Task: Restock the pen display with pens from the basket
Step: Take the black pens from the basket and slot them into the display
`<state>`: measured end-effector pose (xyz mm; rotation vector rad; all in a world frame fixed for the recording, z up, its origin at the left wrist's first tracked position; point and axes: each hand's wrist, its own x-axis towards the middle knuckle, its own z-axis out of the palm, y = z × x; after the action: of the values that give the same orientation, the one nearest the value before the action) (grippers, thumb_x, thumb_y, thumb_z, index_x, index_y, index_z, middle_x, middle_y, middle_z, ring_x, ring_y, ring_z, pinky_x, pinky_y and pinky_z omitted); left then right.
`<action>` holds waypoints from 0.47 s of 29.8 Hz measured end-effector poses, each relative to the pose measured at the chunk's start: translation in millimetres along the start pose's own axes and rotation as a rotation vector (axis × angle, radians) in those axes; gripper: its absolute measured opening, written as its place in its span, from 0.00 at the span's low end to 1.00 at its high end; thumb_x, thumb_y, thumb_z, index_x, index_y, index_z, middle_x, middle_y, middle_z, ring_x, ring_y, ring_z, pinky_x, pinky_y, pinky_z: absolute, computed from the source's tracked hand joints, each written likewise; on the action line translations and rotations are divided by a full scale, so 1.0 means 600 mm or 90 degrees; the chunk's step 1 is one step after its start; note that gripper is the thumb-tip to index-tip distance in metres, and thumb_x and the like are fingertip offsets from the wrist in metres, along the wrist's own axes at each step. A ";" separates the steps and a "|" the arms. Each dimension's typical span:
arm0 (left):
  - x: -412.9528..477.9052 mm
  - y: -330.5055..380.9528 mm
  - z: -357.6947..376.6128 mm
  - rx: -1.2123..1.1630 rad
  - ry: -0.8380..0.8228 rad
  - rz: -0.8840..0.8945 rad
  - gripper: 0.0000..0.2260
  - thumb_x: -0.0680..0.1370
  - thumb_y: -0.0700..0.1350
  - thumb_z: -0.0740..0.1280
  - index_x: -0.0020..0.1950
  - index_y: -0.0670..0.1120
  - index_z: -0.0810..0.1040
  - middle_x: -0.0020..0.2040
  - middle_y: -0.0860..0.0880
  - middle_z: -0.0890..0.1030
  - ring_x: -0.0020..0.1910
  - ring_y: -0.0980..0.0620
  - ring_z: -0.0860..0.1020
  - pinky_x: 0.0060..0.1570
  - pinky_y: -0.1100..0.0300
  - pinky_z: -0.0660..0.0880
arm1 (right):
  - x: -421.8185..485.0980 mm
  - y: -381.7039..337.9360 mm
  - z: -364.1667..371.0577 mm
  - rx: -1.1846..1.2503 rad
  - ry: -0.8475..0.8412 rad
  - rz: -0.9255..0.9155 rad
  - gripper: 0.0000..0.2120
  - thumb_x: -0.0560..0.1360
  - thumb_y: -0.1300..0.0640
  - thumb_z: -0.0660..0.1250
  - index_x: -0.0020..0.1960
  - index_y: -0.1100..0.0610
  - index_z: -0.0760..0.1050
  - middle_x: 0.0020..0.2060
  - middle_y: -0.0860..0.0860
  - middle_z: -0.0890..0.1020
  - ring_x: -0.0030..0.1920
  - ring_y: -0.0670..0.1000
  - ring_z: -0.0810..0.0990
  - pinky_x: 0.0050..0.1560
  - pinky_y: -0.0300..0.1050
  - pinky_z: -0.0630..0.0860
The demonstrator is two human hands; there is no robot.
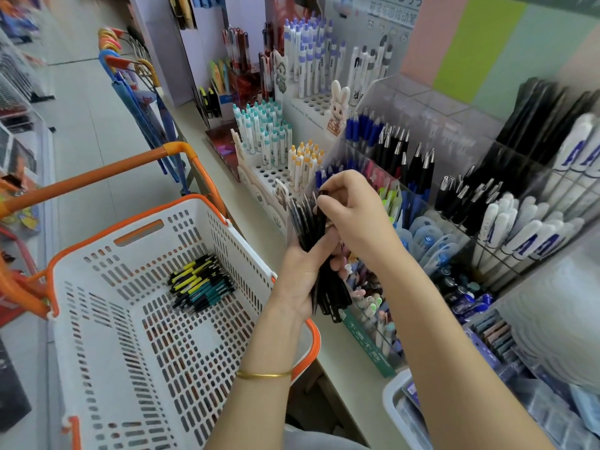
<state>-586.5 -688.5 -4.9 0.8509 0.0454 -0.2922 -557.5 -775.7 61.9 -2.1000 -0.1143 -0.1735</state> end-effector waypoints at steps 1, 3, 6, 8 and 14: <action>0.002 -0.003 -0.003 -0.016 -0.013 -0.010 0.21 0.69 0.51 0.76 0.50 0.39 0.72 0.32 0.50 0.72 0.27 0.55 0.70 0.28 0.61 0.72 | -0.001 0.002 0.000 0.020 0.008 0.011 0.05 0.77 0.60 0.63 0.52 0.57 0.71 0.45 0.52 0.79 0.46 0.50 0.78 0.46 0.43 0.76; 0.004 -0.005 -0.004 -0.058 -0.031 -0.025 0.21 0.67 0.57 0.74 0.47 0.42 0.76 0.33 0.50 0.70 0.28 0.55 0.69 0.29 0.62 0.72 | -0.003 0.004 0.000 0.043 0.020 0.028 0.04 0.78 0.61 0.62 0.51 0.55 0.70 0.45 0.52 0.79 0.45 0.51 0.78 0.44 0.43 0.76; 0.003 -0.001 0.005 -0.122 0.002 -0.043 0.14 0.72 0.54 0.69 0.48 0.44 0.82 0.32 0.50 0.71 0.26 0.57 0.69 0.26 0.64 0.71 | -0.006 0.010 0.004 0.087 0.034 0.033 0.06 0.78 0.62 0.59 0.53 0.53 0.70 0.45 0.53 0.79 0.47 0.52 0.80 0.51 0.52 0.79; 0.002 0.003 0.004 -0.109 0.056 -0.069 0.11 0.76 0.49 0.67 0.44 0.41 0.81 0.31 0.47 0.75 0.26 0.55 0.75 0.25 0.64 0.73 | -0.009 0.013 0.002 0.099 0.057 0.028 0.11 0.78 0.63 0.58 0.57 0.55 0.73 0.47 0.51 0.79 0.49 0.49 0.80 0.53 0.47 0.78; 0.006 0.006 -0.016 -0.175 0.143 -0.095 0.11 0.79 0.45 0.65 0.38 0.44 0.73 0.30 0.49 0.77 0.28 0.52 0.78 0.33 0.57 0.80 | -0.024 0.011 -0.013 0.308 0.312 0.052 0.08 0.79 0.64 0.61 0.52 0.53 0.75 0.44 0.53 0.79 0.38 0.47 0.78 0.35 0.39 0.78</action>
<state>-581.7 -680.3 -9.1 0.6044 0.3521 -0.3205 -571.4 -786.0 57.7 -1.5289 0.2058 -0.5468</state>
